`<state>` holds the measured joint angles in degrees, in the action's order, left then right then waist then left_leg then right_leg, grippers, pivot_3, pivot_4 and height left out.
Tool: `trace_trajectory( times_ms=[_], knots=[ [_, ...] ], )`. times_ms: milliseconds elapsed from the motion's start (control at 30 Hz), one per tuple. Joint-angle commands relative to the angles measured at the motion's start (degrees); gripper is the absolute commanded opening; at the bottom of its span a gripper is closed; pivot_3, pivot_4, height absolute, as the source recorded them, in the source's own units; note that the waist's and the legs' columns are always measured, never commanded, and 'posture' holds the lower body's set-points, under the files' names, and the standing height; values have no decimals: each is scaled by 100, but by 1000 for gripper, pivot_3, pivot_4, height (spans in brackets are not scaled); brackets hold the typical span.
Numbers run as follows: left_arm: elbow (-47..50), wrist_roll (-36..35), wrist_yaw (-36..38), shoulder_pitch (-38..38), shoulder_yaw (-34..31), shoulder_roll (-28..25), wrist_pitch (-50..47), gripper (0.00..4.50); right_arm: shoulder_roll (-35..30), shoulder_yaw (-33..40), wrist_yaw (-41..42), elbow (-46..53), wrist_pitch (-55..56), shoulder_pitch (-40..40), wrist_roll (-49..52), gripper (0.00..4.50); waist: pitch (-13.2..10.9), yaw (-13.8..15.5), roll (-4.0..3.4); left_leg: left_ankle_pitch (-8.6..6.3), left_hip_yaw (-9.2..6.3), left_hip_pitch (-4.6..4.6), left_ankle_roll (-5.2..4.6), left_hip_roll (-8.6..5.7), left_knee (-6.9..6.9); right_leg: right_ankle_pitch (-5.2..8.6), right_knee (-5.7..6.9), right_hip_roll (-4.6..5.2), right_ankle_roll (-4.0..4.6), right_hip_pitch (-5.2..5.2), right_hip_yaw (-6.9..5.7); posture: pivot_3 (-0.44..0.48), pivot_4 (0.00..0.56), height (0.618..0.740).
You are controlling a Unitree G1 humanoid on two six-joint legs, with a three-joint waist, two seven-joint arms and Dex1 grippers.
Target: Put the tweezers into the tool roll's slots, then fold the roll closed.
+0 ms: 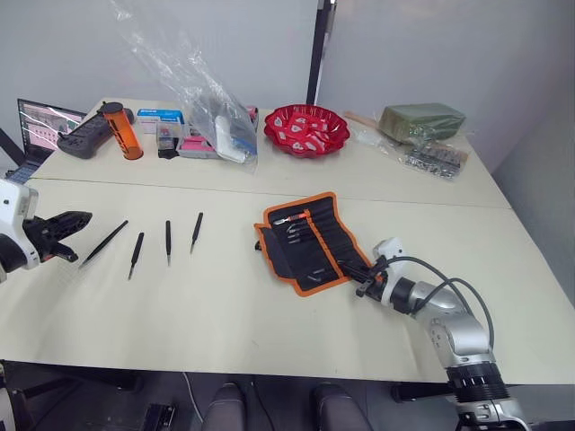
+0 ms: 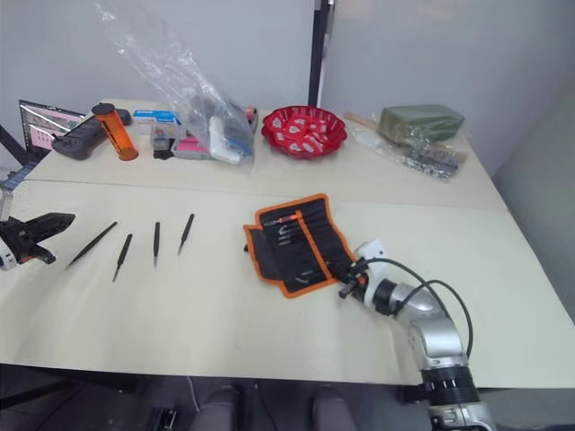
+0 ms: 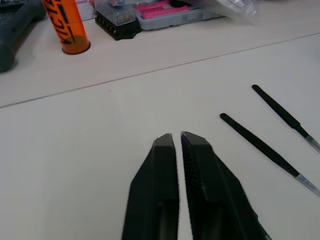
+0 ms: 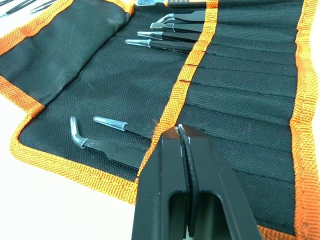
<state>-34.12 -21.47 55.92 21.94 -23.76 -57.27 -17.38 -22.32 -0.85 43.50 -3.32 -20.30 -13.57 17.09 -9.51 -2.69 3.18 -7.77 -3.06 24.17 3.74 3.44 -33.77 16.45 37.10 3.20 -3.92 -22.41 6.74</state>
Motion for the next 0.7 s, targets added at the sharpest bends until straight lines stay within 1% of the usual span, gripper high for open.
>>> trace_trajectory(
  times_ms=[33,167,367,533,633,700],
  knots=[
    [-461,154,-45,81,15,21,319,1862,11,-146,-21,-161,-94,81,-93,0,0,1,0,0,0,0,0,1,0,0,0,0,0,0,0,0,150,729],
    [-1264,495,-109,268,262,143,911,3135,21,-158,-26,-151,-107,75,-89,0,1,4,2,0,0,0,0,1,0,-2,0,-1,0,-1,-1,0,150,729],
    [-1832,815,-65,395,587,271,1478,3135,15,-146,-70,-96,-136,111,-84,0,3,1,5,0,1,2,0,4,0,-11,1,-3,-8,-3,-3,0,150,729],
    [-2164,945,-136,539,702,334,1715,3135,-7,-128,-90,19,-153,213,-65,0,3,15,4,0,1,1,0,5,1,-11,1,-4,-8,-3,-3,0,150,729],
    [-2324,998,-138,680,771,387,1831,2375,-12,-151,-92,63,-173,239,-60,0,4,18,3,0,1,0,1,5,0,-11,1,-3,-8,-2,-4,0,150,729],
    [-2402,1038,-152,780,813,441,1872,1677,-20,-154,-98,100,-197,240,-52,0,4,19,3,0,1,0,0,5,0,-11,1,-4,-8,-1,-4,0,150,729]
  ],
)
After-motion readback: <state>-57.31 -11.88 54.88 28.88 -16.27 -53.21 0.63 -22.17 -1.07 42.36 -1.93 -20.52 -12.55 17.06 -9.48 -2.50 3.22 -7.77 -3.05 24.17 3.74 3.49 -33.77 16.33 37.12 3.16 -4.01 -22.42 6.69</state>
